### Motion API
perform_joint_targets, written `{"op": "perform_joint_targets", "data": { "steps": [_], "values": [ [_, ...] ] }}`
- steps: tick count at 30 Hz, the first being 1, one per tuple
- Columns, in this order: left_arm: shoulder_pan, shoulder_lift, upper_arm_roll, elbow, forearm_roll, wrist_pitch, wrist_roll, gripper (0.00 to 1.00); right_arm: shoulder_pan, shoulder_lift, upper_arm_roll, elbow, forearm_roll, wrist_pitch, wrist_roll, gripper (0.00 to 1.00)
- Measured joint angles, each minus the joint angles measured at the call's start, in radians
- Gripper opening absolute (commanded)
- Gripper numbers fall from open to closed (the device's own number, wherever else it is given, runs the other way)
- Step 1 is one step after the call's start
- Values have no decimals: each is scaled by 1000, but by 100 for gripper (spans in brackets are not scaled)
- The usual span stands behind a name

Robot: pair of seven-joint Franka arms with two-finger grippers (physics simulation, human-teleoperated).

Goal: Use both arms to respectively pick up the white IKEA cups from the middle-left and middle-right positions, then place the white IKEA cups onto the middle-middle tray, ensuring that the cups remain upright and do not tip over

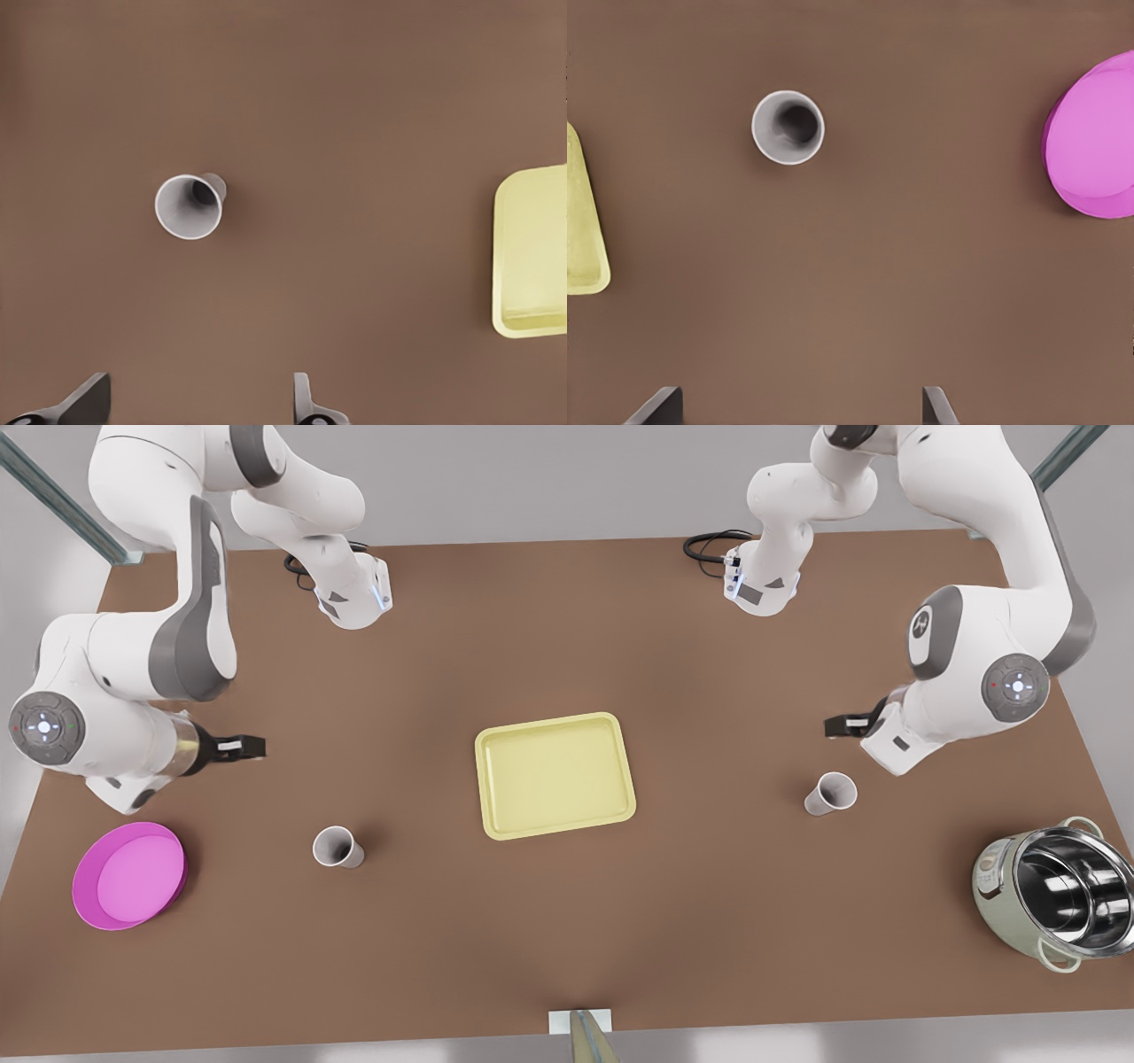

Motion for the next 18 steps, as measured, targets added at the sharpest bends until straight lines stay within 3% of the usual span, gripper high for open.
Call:
{"op": "perform_joint_targets", "data": {
  "steps": [3, 12, 15, 18],
  "values": [
    [-4, 0, 22, -4, 3, 65, -4, 100, 1, 31, 0, -2, -1, 59, -8, 100],
    [-5, 9, 44, -10, 6, 141, 4, 100, 13, 351, 8, 49, 47, 408, -20, 100],
    [-4, 19, 48, -10, 6, 150, 6, 100, 7, 372, 9, 23, 67, 494, -23, 100],
    [-2, 99, 86, -135, 3, 242, 8, 100, 5, 353, 8, -63, 76, 564, -25, 100]
  ]
}}
